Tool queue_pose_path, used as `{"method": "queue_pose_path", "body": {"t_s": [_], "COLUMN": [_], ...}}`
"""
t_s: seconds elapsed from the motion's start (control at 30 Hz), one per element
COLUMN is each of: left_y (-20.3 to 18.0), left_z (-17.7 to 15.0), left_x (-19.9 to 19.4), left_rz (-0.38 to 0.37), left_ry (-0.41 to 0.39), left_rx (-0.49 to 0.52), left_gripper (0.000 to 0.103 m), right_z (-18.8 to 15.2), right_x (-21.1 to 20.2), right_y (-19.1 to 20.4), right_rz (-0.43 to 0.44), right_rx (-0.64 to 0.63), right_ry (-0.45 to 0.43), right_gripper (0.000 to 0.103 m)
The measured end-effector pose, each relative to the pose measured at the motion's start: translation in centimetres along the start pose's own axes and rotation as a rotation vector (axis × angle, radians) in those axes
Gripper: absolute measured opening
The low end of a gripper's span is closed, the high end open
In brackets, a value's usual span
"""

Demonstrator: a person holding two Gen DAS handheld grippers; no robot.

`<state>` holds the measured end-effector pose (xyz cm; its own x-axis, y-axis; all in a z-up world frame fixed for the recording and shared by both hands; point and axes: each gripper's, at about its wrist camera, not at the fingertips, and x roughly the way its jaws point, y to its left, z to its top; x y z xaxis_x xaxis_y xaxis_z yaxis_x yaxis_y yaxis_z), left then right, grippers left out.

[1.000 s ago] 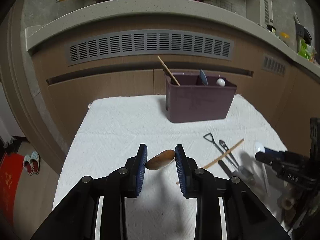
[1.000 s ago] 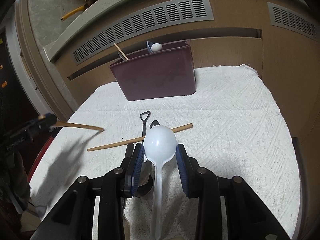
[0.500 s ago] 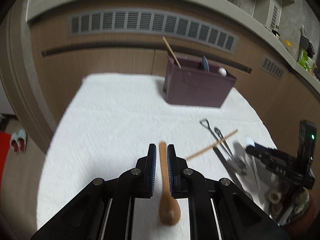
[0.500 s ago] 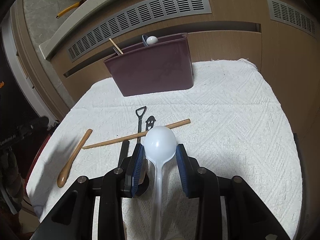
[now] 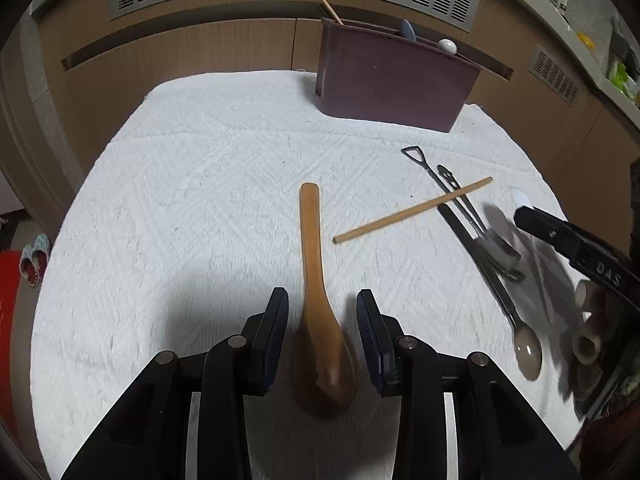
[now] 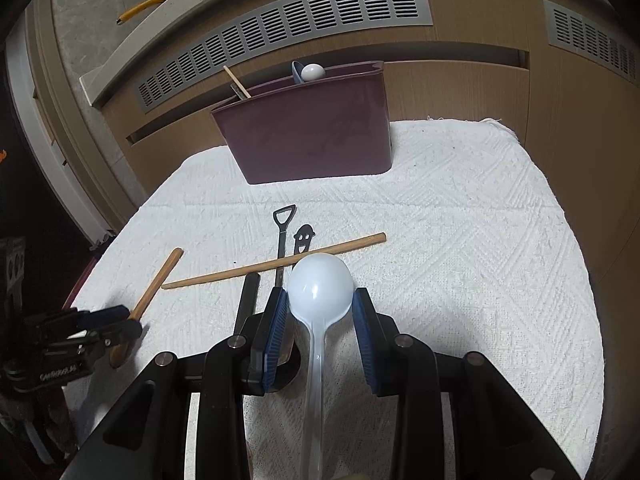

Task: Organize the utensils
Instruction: 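Grasp the wooden spoon handle with the left tool while right holds the white spoon, then lift both spoons over the maroon caddy and open both tools to drop them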

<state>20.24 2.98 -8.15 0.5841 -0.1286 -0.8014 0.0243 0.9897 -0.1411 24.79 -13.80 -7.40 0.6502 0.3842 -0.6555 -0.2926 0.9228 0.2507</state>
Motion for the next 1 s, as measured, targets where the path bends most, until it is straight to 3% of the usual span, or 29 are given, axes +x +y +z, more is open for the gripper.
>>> {"method": "queue_pose_path", "body": {"t_s": [0.17,0.23,0.3,0.43,0.47,0.5,0.57,0.63,0.73,0.83,1.0], "left_y": [0.7,0.9,0.7,-0.4,-0.5,-0.7,-0.8,-0.6,0.2,1.0,0.8], "left_z": [1.5,1.8,2.1,2.4,2.4,2.4,2.3,2.5,3.0,3.2,3.3], "left_x": [1.0,1.2,1.4,1.7,1.8,1.8,2.0,2.1,2.4,2.0,-1.1], "left_rz": [-0.044,-0.076,-0.104,-0.094,-0.082,-0.051,0.008,0.016,0.02,-0.009,-0.073], "left_ry": [-0.006,-0.001,0.025,0.047,0.041,0.031,0.011,0.006,0.017,0.023,-0.055], "left_rx": [-0.025,-0.018,0.007,0.078,0.08,0.082,0.09,0.078,0.043,-0.007,-0.041], "left_gripper": [0.037,0.041,0.053,0.058,0.056,0.045,0.033,0.029,0.012,0.011,0.011], "right_z": [0.0,0.0,0.0,0.0,0.0,0.0,0.0,0.0,0.0,0.0,0.1], "right_x": [0.0,0.0,0.0,0.1,0.0,0.0,0.1,0.1,0.1,0.2,0.2], "right_y": [0.0,0.0,0.1,0.1,0.1,0.1,0.1,0.1,0.1,0.1,0.1], "right_rz": [0.0,0.0,0.0,0.0,0.0,-0.001,0.0,0.0,0.001,0.001,0.005], "right_rx": [-0.002,-0.004,-0.006,-0.01,-0.01,-0.01,-0.01,-0.011,-0.011,-0.01,-0.01], "right_ry": [0.0,-0.001,-0.001,0.0,-0.001,-0.002,-0.001,0.0,0.004,0.005,0.008], "right_gripper": [0.032,0.032,0.032,0.032,0.032,0.032,0.032,0.032,0.032,0.032,0.032]}}
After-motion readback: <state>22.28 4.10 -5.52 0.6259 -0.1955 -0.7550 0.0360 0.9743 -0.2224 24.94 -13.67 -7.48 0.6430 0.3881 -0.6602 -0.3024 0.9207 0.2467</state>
